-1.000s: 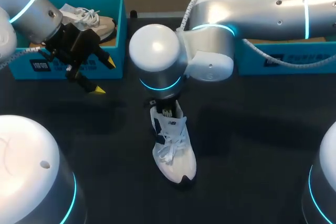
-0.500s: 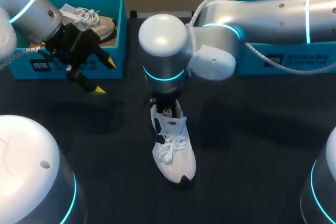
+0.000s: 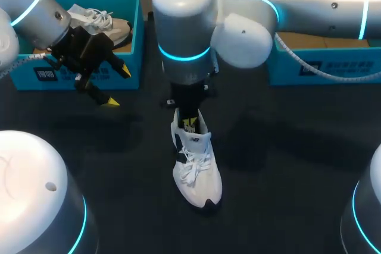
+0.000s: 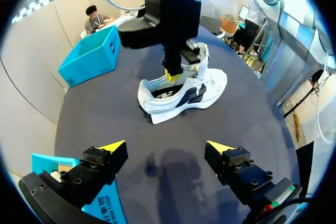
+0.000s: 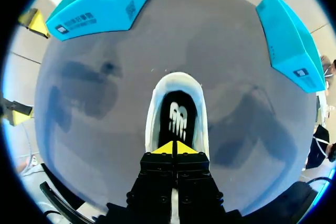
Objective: Take the shoe out of the shoebox, open the shoe tongue, remove and reinsert the insole, then place the shoe into the shoebox
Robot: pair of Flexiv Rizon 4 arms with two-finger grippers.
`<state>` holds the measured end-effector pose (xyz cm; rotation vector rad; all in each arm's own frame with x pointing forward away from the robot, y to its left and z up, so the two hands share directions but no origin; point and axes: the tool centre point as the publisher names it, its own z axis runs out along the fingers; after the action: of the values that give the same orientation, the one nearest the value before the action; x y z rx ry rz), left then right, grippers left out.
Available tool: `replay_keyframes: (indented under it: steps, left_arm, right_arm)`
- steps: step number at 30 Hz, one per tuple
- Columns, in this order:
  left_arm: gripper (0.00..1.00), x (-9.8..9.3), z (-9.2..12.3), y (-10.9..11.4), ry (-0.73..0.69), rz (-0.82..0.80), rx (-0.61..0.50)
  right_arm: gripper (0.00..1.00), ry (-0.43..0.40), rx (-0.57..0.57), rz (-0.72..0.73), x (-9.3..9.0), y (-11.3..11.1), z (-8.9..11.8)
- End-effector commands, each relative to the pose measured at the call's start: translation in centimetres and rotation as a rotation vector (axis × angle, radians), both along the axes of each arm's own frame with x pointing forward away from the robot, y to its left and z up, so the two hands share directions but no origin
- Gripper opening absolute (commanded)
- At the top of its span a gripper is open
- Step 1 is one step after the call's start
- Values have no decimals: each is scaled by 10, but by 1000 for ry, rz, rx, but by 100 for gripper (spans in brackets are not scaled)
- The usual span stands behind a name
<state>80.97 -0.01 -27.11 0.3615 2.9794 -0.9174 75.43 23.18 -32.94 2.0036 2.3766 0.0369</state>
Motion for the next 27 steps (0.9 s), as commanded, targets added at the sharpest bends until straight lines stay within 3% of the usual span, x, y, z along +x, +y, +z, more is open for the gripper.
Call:
replay_keyframes:
  steps: [1,10,11,12,13,27]
  left_arm:
    - [100,0,0,0,0,-1,3]
    - [100,0,0,0,0,-1,3]
    - [100,0,0,0,0,-1,3]
    - [100,0,0,0,0,-1,3]
    - [100,0,0,0,0,-1,3]
    - [100,0,0,0,0,-1,3]
  right_arm:
    - [0,18,0,-11,-11,-6,6]
    - [2,55,19,-69,-33,-10,-12]
    - [25,55,22,-72,-33,-10,-12]
    - [40,51,22,-79,-33,-10,-12]
    - [100,49,22,-82,-34,-9,-12]
    - [100,69,35,-51,-31,-9,-19]
